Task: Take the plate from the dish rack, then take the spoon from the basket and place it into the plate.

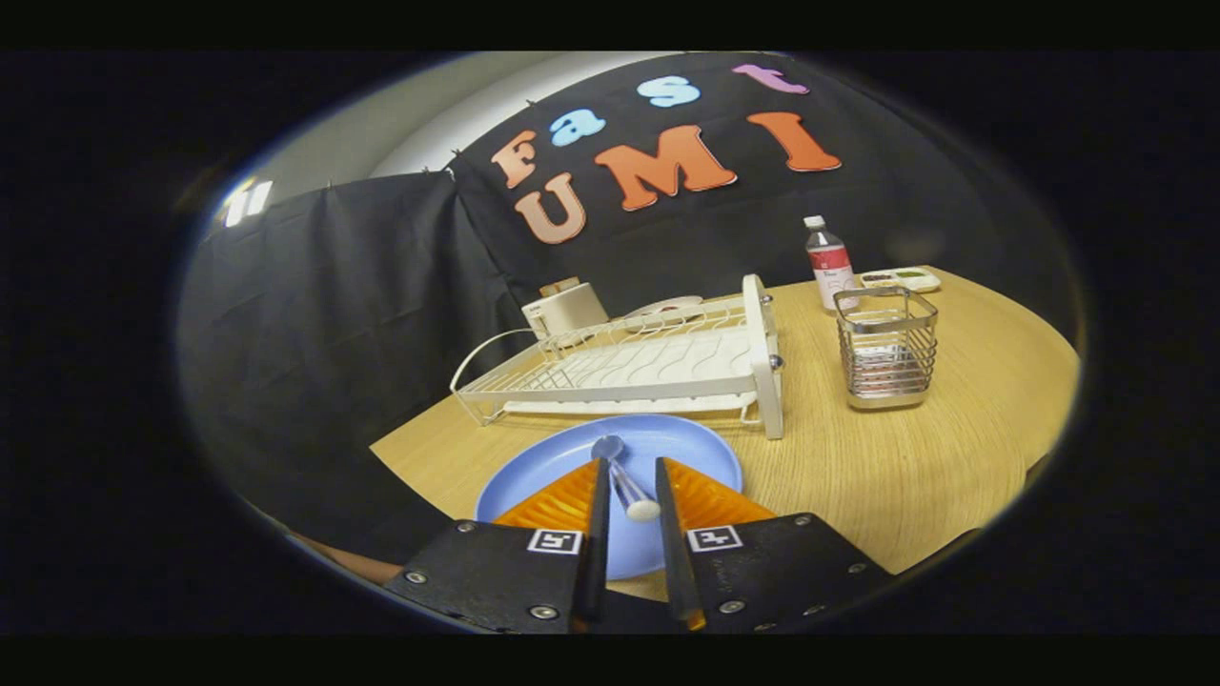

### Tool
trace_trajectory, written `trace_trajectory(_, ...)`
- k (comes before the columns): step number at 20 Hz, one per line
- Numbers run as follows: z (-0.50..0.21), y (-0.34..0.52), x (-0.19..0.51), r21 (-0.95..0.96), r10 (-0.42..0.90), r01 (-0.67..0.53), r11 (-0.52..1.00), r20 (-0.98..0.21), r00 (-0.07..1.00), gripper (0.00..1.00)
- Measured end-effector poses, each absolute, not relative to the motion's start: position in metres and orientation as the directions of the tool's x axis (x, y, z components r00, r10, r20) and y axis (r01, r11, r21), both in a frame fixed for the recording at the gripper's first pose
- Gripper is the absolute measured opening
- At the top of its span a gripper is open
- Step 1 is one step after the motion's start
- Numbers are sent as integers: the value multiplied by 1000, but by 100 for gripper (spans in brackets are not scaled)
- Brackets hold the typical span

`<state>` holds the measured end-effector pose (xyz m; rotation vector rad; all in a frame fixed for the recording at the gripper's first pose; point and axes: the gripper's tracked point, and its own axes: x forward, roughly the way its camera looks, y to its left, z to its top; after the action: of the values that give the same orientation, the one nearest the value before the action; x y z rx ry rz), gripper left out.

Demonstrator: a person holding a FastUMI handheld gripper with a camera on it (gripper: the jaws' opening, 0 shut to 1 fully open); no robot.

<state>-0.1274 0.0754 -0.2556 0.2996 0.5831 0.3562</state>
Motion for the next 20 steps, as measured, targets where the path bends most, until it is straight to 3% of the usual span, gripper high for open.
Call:
trace_trajectory(10,-179,63,-87,245,277,-201,948,-330,903,73)
trace_trajectory(14,-136,68,-73,160,221,-186,969,-241,945,82)
trace_trajectory(20,-72,68,-63,127,132,-119,985,-104,986,85)
